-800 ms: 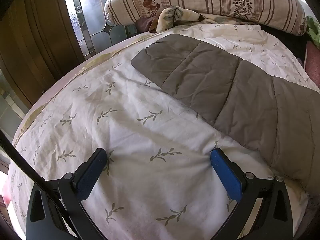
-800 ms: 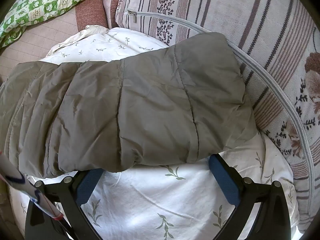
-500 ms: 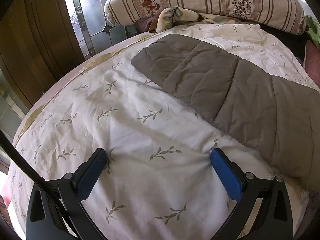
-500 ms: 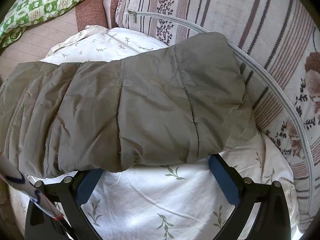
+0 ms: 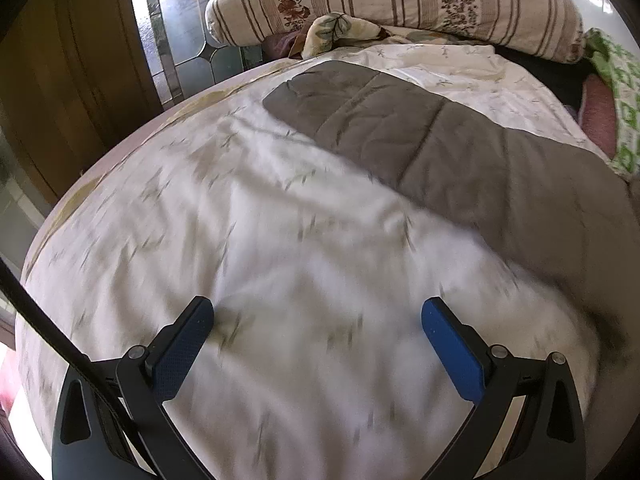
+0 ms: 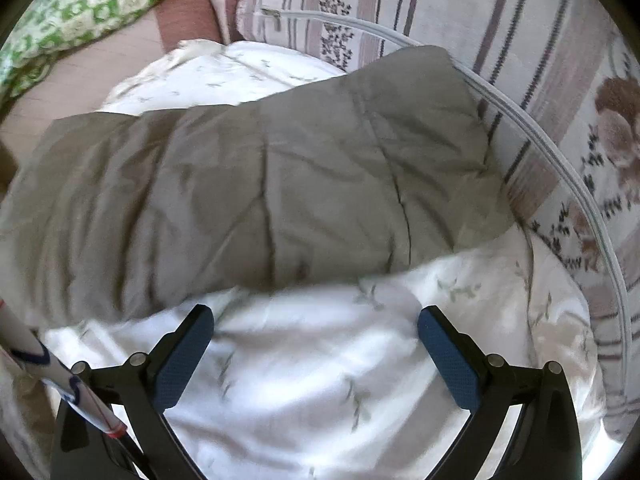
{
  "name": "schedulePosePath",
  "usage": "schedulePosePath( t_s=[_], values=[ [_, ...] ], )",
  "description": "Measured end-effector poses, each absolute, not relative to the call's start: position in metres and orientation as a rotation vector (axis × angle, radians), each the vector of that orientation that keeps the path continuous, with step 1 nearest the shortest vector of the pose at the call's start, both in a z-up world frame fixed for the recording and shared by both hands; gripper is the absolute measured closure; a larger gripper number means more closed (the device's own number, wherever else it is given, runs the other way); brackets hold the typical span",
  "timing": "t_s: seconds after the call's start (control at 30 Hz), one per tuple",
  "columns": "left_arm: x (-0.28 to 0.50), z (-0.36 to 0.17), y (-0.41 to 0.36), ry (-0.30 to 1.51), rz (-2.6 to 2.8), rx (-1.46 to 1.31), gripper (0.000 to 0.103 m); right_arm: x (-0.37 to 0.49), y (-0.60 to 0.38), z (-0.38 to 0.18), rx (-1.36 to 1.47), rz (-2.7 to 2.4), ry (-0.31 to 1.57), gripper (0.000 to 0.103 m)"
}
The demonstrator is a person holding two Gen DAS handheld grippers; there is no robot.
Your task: Fold large clothes
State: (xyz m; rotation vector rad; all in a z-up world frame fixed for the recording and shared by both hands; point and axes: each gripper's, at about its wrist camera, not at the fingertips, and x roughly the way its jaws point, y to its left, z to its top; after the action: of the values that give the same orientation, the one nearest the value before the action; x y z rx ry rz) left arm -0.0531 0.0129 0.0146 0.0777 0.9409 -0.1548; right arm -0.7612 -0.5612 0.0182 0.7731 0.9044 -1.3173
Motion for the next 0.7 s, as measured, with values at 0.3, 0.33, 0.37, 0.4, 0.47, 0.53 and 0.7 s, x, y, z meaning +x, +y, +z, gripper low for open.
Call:
schedulePosePath(
  t_s=[0.3,0.33,0.37,0.4,0.47,0.53,0.7],
  values=[
    [-0.169,0.127,0.049,0.582,-0.216,-0.057,0.0,-0.767,-0.462,0.136,0.644,-1.412,0.606,0.002],
    [-0.18,0.133,0.051,0.572,-0.234,-0.062,0.0,-0.764,-0.45,0.146,0.637,-1.402,0.565,0.002],
    [-0.2,0.139,0.053,0.563,-0.263,-0.078,0.0,-0.761,-0.432,0.157,0.627,-1.382,0.516,0.002],
    [-0.214,0.142,0.052,0.56,-0.293,-0.089,0.0,-0.757,-0.403,0.172,0.602,-1.354,0.449,0.002],
    [-0.251,0.148,0.051,0.568,-0.369,-0.107,0.0,-0.747,-0.361,0.186,0.568,-1.308,0.376,0.002],
    [-0.292,0.151,0.049,0.572,-0.453,-0.088,0.0,-0.742,-0.316,0.19,0.55,-1.239,0.334,0.002],
    [-0.386,0.161,0.044,0.579,-0.617,-0.036,0.0,-0.713,-0.225,0.185,0.491,-1.059,0.377,0.001]
  ],
)
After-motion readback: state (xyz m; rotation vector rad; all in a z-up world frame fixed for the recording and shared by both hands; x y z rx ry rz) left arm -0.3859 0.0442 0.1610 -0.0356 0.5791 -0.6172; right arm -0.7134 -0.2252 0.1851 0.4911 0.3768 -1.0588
